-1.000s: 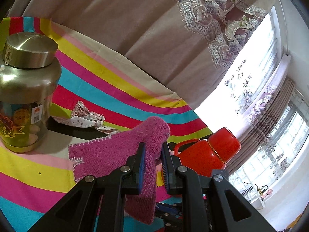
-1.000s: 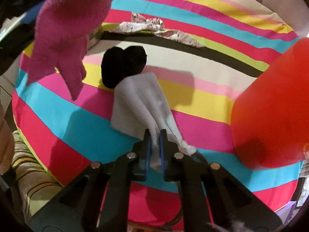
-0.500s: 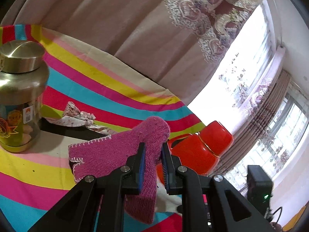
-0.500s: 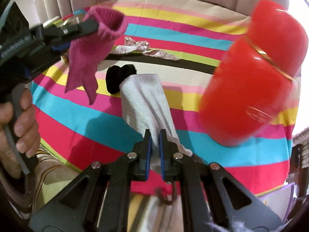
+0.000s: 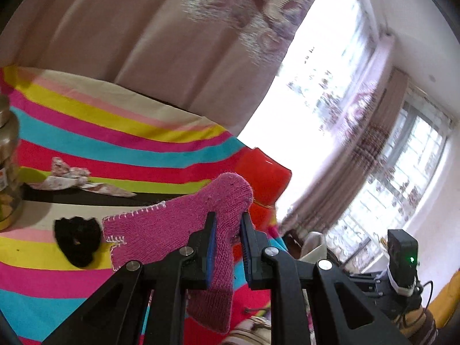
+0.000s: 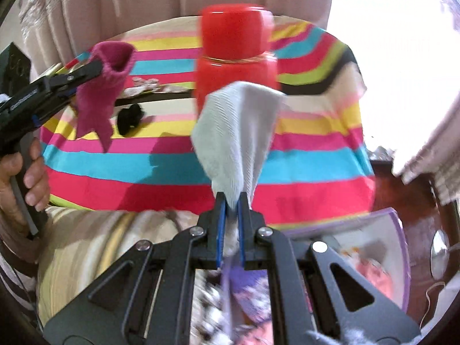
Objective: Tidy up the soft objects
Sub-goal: 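Carry the magenta glove and white cloth into the white box and open both tools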
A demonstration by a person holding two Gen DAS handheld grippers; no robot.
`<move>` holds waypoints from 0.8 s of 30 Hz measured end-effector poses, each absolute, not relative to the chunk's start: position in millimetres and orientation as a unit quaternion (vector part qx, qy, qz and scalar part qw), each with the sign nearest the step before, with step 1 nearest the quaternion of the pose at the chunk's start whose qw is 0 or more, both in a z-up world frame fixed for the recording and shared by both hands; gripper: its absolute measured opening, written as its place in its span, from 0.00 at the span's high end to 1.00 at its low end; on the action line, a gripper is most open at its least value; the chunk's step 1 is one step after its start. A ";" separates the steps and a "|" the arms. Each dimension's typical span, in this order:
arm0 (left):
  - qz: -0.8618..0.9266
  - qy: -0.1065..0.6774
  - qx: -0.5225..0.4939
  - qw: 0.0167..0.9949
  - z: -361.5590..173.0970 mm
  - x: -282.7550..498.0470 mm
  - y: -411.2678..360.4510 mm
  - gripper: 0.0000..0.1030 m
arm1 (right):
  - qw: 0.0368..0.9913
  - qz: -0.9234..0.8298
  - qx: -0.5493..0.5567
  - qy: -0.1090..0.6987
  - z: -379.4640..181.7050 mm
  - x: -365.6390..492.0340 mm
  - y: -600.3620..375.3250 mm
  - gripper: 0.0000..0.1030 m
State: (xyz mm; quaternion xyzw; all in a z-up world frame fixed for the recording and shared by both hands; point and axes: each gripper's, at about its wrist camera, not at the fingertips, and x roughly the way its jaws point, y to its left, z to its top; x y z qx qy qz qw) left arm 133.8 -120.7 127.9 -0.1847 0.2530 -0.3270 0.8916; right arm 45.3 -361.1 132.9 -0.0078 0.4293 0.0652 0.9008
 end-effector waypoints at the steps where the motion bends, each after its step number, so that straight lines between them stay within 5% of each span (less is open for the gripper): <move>1: -0.333 0.254 -0.180 0.890 129.8 130.4 -128.4 0.84 | 0.901 0.057 -0.003 0.431 132.5 40.7 -370.9 0.90; 24: -0.439 0.322 -0.044 0.838 137.3 65.8 -312.7 0.84 | 0.862 -0.070 0.116 0.488 69.3 -31.9 -524.3 0.90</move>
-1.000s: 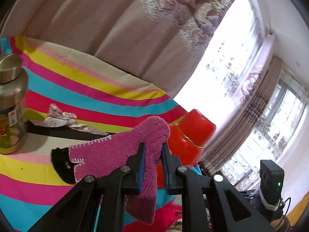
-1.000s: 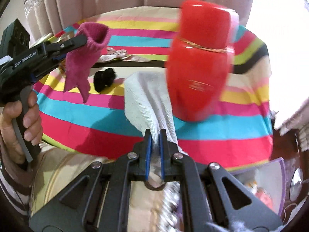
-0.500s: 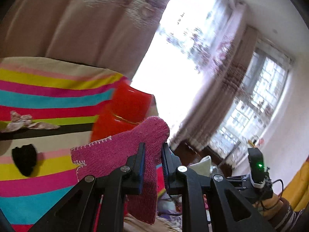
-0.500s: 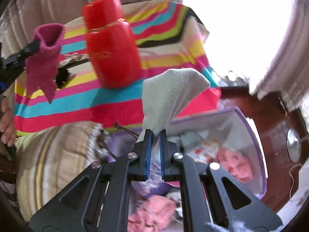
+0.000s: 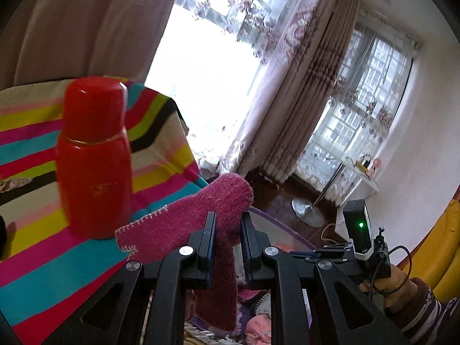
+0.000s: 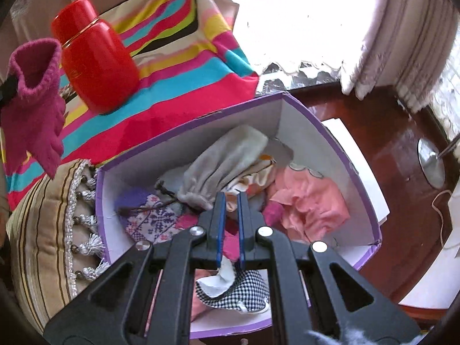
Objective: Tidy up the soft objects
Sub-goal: 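Carry the magenta glove and white cloth into the white box and open both tools, then move both open tools back over the black scrunchie and floral cloth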
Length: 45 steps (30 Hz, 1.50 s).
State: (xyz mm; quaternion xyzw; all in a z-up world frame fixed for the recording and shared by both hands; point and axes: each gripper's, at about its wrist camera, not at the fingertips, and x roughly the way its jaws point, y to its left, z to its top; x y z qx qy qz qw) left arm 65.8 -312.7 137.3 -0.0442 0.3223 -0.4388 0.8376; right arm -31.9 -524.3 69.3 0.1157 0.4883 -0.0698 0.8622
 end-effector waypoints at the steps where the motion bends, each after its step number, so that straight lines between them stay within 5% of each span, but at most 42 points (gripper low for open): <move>1: -0.439 0.328 -0.042 0.836 135.7 65.7 -317.0 0.84 | 0.862 -0.069 0.121 0.487 68.9 -32.6 -527.4 0.90; 10: -0.439 0.393 -0.024 0.808 114.2 63.4 -367.5 0.83 | 0.865 -0.065 0.150 0.475 64.7 -38.0 -541.7 0.87; 15: -0.432 0.422 -0.025 0.797 97.8 70.4 -377.6 0.53 | 0.864 -0.063 0.160 0.473 63.6 -41.6 -547.9 0.83; 29: -0.411 0.416 -0.063 0.809 102.4 83.8 -336.1 0.52 | 0.870 -0.017 0.142 0.472 75.7 -28.1 -513.9 0.73; 45: -0.305 0.389 -0.148 0.857 105.7 126.1 -197.2 0.52 | 0.877 0.101 0.056 0.466 104.2 16.8 -389.8 0.56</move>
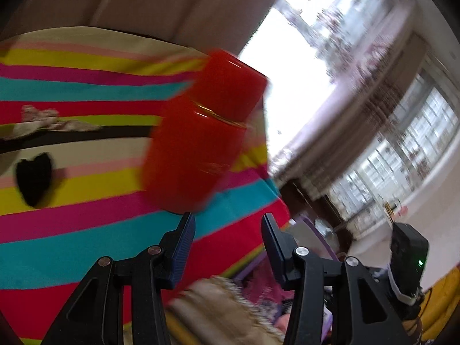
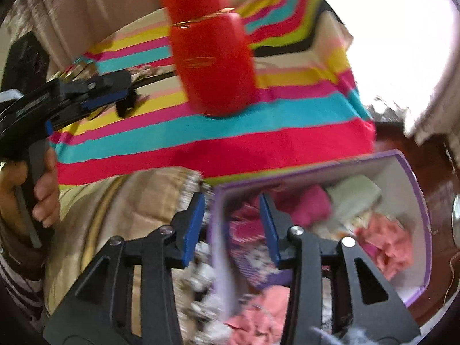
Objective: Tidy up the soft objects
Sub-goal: 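Move both open tools back over the black scrunchie and floral cloth, then grasp the black scrunchie with the right tool while the left tool grasps the floral ribbon cloth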
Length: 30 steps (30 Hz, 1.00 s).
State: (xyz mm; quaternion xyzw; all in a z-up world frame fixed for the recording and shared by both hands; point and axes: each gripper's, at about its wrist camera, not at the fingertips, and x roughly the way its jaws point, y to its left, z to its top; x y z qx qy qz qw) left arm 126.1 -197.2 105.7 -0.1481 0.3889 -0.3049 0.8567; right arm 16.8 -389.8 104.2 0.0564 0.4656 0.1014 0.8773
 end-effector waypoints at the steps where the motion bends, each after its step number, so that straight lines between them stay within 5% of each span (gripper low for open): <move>1: -0.295 0.387 -0.154 0.860 105.3 128.9 -186.3 0.52 | 0.877 0.113 0.047 0.465 106.3 21.0 -377.3 0.55; 10: -0.190 0.363 -0.178 0.895 110.8 155.4 -89.4 0.52 | 0.880 0.172 -0.005 0.443 126.7 54.7 -291.7 0.31; 17: -0.129 0.363 -0.166 0.907 111.4 180.9 -31.0 0.52 | 0.880 0.193 -0.019 0.433 134.5 97.2 -227.3 0.22; 30: -0.125 0.398 -0.017 0.909 94.0 270.9 -34.7 0.50 | 0.882 0.209 0.010 0.422 93.3 187.1 -125.3 0.18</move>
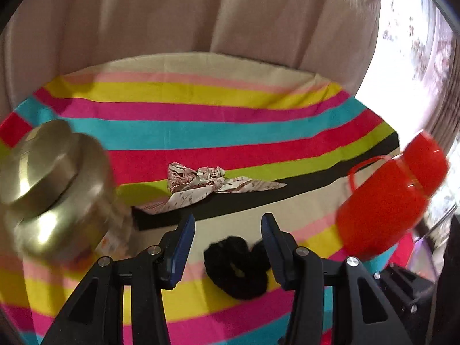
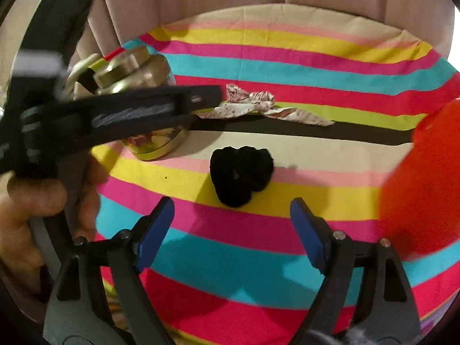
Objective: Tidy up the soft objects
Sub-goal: 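Grasp the black scrunchie with the right tool while the left tool grasps the floral ribbon cloth, then carry the black scrunchie and floral cloth into the white box and open both tools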
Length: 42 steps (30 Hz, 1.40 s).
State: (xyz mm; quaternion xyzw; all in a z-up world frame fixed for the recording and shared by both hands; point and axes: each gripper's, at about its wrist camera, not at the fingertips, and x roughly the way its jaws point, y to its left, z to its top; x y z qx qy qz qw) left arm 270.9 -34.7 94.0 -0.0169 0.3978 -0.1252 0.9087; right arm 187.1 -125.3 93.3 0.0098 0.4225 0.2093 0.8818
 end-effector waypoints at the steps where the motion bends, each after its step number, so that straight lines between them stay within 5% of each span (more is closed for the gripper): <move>1: -0.126 0.404 -0.008 0.906 88.9 280.3 -37.0 0.46 | 0.882 0.206 0.012 0.423 89.1 190.8 -123.2 0.18; 4: -0.123 0.432 0.010 0.893 68.2 311.4 -43.4 0.37 | 0.884 0.178 0.013 0.432 72.1 204.3 -118.5 0.18; 16: -0.070 0.481 0.083 0.870 13.7 384.9 -58.7 0.37 | 0.871 0.148 0.008 0.468 30.4 252.2 -103.3 0.18; 18: -0.077 0.489 0.079 0.865 5.2 390.4 -57.7 0.43 | 0.873 0.147 0.004 0.464 29.0 254.7 -104.4 0.18; 19: -0.085 0.492 0.073 0.863 1.7 391.3 -56.9 0.55 | 0.875 0.147 0.001 0.462 29.3 255.4 -104.4 0.25; 21: -0.097 0.484 0.059 0.867 2.6 389.2 -54.6 0.71 | 0.878 0.146 -0.009 0.455 29.9 255.9 -104.4 0.49; 22: -0.098 0.484 0.060 0.868 3.5 387.4 -54.8 0.89 | 0.878 0.151 -0.009 0.453 30.4 255.4 -104.6 0.67; 23: -0.099 0.483 0.060 0.868 4.1 384.8 -54.8 0.97 | 0.876 0.158 -0.006 0.455 30.9 255.7 -105.2 0.74; 42: -0.121 0.415 -0.026 0.901 77.4 287.8 -41.9 0.98 | 0.894 0.157 0.021 0.419 88.7 201.7 -178.6 0.81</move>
